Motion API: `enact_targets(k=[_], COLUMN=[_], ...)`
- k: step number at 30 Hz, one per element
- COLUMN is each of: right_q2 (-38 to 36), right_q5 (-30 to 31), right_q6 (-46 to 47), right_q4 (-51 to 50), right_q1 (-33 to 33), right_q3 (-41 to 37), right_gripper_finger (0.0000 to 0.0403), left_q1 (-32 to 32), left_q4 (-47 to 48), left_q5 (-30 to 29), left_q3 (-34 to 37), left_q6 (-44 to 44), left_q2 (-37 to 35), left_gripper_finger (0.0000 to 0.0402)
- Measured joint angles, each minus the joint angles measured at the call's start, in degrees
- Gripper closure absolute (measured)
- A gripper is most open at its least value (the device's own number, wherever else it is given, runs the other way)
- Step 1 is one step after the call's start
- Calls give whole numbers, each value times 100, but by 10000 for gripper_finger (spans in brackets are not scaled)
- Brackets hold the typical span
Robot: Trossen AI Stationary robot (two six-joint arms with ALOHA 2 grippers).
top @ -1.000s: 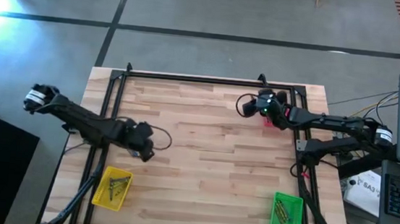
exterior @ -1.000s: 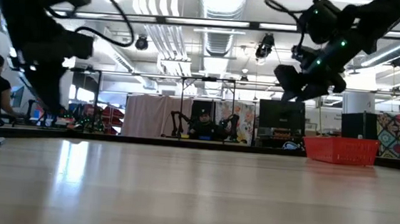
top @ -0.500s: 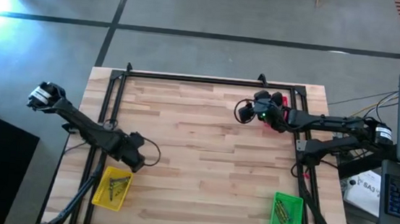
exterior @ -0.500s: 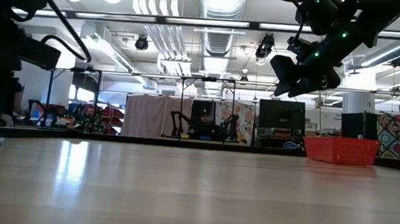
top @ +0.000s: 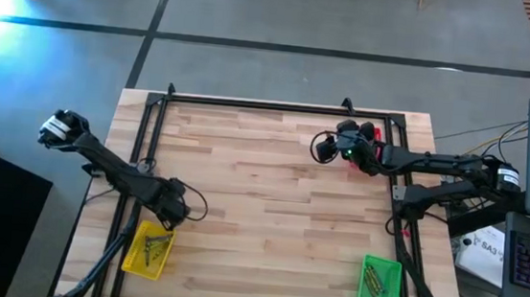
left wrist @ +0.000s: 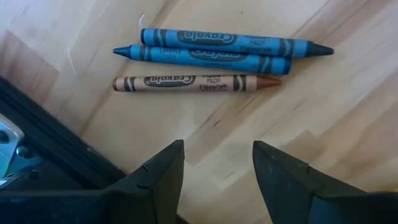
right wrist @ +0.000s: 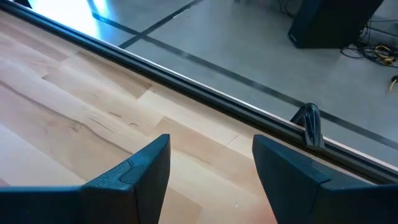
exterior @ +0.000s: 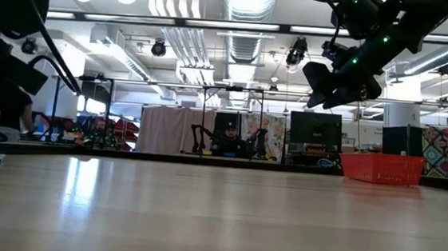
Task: Sort crayons
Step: Put the brown crayon into the green bin
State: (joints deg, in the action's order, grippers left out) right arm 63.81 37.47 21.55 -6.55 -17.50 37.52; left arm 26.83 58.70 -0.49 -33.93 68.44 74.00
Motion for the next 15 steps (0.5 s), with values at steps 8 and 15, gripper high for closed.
enact_targets(k=[8, 15], right_q2=[2, 2], right_q5=[0, 0], right_q6=[31, 51], right_q4=[0, 10], right_q1=[0, 0], right_q3=[0, 0], right_gripper_finger=[184, 184], left_q1=[-38, -442], left_q4=[-384, -407], left_q5=[182, -131], left_q3=[259, 151], left_q6=[-183, -812], left_q2=[332, 424], left_gripper_finger=[234, 252])
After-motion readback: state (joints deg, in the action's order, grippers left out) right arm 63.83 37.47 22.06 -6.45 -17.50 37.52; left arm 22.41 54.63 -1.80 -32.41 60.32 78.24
